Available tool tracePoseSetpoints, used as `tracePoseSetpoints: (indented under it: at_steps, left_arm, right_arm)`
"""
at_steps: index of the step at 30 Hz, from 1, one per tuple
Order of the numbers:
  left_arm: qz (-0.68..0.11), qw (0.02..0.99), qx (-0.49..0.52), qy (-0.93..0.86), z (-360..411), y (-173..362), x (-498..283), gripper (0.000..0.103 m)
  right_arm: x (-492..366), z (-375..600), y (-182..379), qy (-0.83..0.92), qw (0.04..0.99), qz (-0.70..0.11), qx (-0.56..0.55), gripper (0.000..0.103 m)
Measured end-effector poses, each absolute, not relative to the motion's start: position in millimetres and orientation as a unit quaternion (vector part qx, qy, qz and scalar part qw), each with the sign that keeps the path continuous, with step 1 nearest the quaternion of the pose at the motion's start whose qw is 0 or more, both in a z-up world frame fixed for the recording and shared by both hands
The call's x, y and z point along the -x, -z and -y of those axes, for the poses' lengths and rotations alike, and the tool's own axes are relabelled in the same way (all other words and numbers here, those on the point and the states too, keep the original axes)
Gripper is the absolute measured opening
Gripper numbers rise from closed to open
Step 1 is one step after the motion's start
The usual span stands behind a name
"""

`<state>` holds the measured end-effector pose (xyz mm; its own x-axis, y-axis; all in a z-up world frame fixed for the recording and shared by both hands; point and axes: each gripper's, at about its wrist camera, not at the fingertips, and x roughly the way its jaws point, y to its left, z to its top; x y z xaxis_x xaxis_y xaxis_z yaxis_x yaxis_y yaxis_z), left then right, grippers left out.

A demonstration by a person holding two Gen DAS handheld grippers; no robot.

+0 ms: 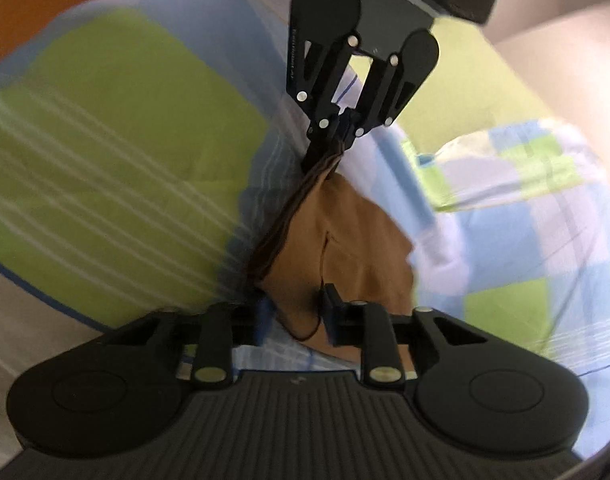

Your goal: Fold clothes

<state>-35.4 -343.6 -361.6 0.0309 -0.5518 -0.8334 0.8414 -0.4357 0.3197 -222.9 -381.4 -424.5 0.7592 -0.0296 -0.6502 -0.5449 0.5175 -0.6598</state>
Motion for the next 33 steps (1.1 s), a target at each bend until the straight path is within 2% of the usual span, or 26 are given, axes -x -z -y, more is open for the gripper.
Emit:
tracePoseSetpoints:
  at_steps: [2, 4, 7, 13, 20, 26, 31, 33]
  left_arm:
    - [-0.162, 0.506, -0.495, 0.688, 343.6, 352.0, 31.5, 0.003]
    - [-0.177, 0.497, -0.489, 0.694, 341.6, 340.6, 29.1, 0.003]
    - [-0.187, 0.486, -0.485, 0.702, 333.6, 323.9, 32.1, 0.003]
    - [-0.227, 0.467, -0.468, 0.715, 320.0, 300.4, 40.0, 0.003]
    - [-0.319, 0.494, -0.409, 0.698, 352.3, 288.5, -1.5, 0.004]
    - [-0.372, 0.519, -0.362, 0.679, 389.8, 286.4, -43.3, 0.004]
    - [-0.410, 0.540, -0.352, 0.645, 417.9, 311.7, -68.2, 0.005]
    - [-0.419, 0.546, -0.357, 0.632, 423.3, 321.7, -71.9, 0.009]
  right_arm:
    - [215.1, 390.3, 409.5, -0.165, 0.835, -0.339, 0.400, 0.008]
    - [204.9, 409.0, 383.6, -0.177, 0.864, -0.378, 0.281, 0.007]
    - [202.6, 426.7, 358.2, -0.185, 0.881, -0.397, 0.178, 0.005]
    - [209.0, 441.2, 328.5, -0.217, 0.879, -0.420, 0.054, 0.004]
    - [180.3, 500.5, 331.9, -0.193, 0.877, -0.431, -0.087, 0.004]
    - [138.4, 560.5, 337.5, -0.160, 0.876, -0.427, -0.158, 0.004]
    - [101.1, 594.4, 361.8, -0.128, 0.873, -0.435, -0.182, 0.004]
    - [95.1, 599.6, 368.9, -0.116, 0.873, -0.437, -0.181, 0.004]
